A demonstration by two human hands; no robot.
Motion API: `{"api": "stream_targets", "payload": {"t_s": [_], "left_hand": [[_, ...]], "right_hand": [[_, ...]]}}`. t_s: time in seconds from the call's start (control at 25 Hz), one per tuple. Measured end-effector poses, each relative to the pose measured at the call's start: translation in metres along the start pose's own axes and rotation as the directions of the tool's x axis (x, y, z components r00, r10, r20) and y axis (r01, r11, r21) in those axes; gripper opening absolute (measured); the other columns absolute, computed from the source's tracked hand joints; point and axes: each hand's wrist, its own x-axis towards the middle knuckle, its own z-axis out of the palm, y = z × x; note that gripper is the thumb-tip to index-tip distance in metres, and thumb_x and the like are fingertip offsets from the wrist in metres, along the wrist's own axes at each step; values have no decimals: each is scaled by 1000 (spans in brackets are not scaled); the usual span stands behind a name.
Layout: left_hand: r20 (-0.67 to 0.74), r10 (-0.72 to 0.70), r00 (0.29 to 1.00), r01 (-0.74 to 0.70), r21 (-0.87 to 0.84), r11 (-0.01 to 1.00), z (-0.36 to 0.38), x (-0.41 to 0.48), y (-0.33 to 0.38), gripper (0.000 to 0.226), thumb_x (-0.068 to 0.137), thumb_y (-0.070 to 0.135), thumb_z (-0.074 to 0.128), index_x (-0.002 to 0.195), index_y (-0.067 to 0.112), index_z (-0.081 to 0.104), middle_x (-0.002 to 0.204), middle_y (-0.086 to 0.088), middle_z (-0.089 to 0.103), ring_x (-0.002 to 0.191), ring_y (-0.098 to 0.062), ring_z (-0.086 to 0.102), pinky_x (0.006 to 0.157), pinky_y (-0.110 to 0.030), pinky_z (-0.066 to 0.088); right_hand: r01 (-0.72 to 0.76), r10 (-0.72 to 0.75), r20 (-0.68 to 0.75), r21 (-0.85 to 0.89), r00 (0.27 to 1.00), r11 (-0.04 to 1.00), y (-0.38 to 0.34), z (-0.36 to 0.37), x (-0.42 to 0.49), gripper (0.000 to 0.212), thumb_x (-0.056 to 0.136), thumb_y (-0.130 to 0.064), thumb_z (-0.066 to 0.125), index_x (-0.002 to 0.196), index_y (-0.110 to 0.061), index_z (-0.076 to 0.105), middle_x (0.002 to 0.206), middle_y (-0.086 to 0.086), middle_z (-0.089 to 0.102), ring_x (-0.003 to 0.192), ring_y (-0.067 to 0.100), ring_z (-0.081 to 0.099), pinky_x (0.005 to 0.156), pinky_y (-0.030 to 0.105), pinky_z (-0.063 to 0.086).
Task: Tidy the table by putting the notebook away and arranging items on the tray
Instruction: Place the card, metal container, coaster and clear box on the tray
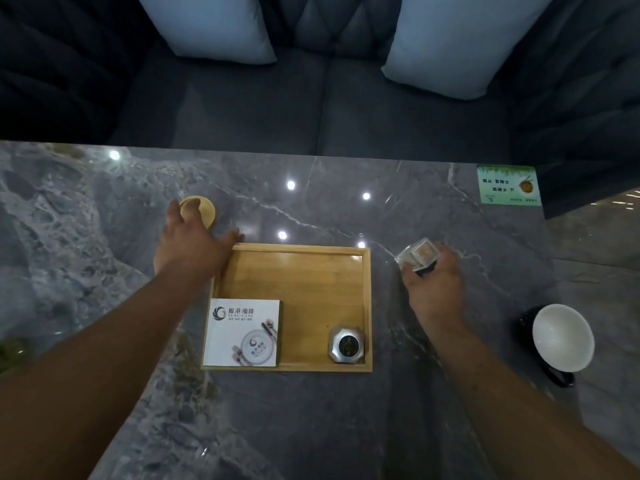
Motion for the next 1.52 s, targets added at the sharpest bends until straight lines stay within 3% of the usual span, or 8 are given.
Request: {"api": "stream_targets", "payload": {"t_s": [0.12,0.24,0.44,0.68,0.92,1.08,1.28,1.52], "left_hand": [[15,-24,1000,24,11,1000,-2,14,0,98,78,67,68,153,24,23,169,-16,15,145,-46,35,109,-61,40],[8,-29,1000,29,30,999,-3,24,-2,86,82,58,69,149,19,32,157,-20,34,133,-49,48,104,-61,45],[-31,-16,999,17,38,999,-4,26,-6,72,86,49,70,143,17,40,144,-21,46,121,-50,57,97,-58,48],[-11,-56,998,57,50,997,-14,20,-6,89,68,67,74,133,8,55,134,-22,49,112,-47,61,90,-53,51],[-4,-53,999,52,-23,998,-23,-10,5,99,56,82,63,131,17,58,129,-16,56,114,-41,61,90,-50,51],[30,-19,999,19,-20,1000,-19,-34,11,96,55,82,64,129,21,58,127,-12,58,110,-38,64,84,-48,51],[64,50,997,-53,42,998,-6,-57,17,94,57,82,66,128,21,59,124,-9,62,110,-33,64,85,-45,52],[85,94,992,-103,117,988,3,-65,22,91,60,78,68,127,16,59,122,-9,62,111,-32,63,86,-44,51]], "right_hand": [[5,-5,-12,-27,1000,1000,4,3,2,39,81,-27,84,109,-13,61,99,5,70,87,24,69,81,50,59],[19,-19,-7,-35,1000,999,7,2,3,35,81,-28,83,106,-15,61,95,4,70,84,22,69,80,50,59],[82,-83,1,-148,997,986,12,6,4,44,80,-30,83,113,-10,61,107,11,70,98,30,67,87,52,56],[63,-64,-7,-114,998,991,11,8,10,34,77,-30,85,99,-17,62,89,2,70,80,22,69,72,36,56],[176,-175,20,-178,984,968,-2,3,9,36,77,-35,85,100,-18,63,87,-5,63,80,20,64,69,30,45],[317,-288,190,-144,938,937,-20,7,1,38,80,-38,82,111,-25,63,103,-2,68,91,17,66,79,37,57],[516,-453,322,-143,832,845,-32,19,-14,41,80,-38,81,114,-27,61,105,-9,60,98,14,58,84,34,49],[673,-562,414,-193,716,714,-29,21,-15,49,82,-37,81,123,-24,58,115,0,65,108,19,56,89,34,46]]}}
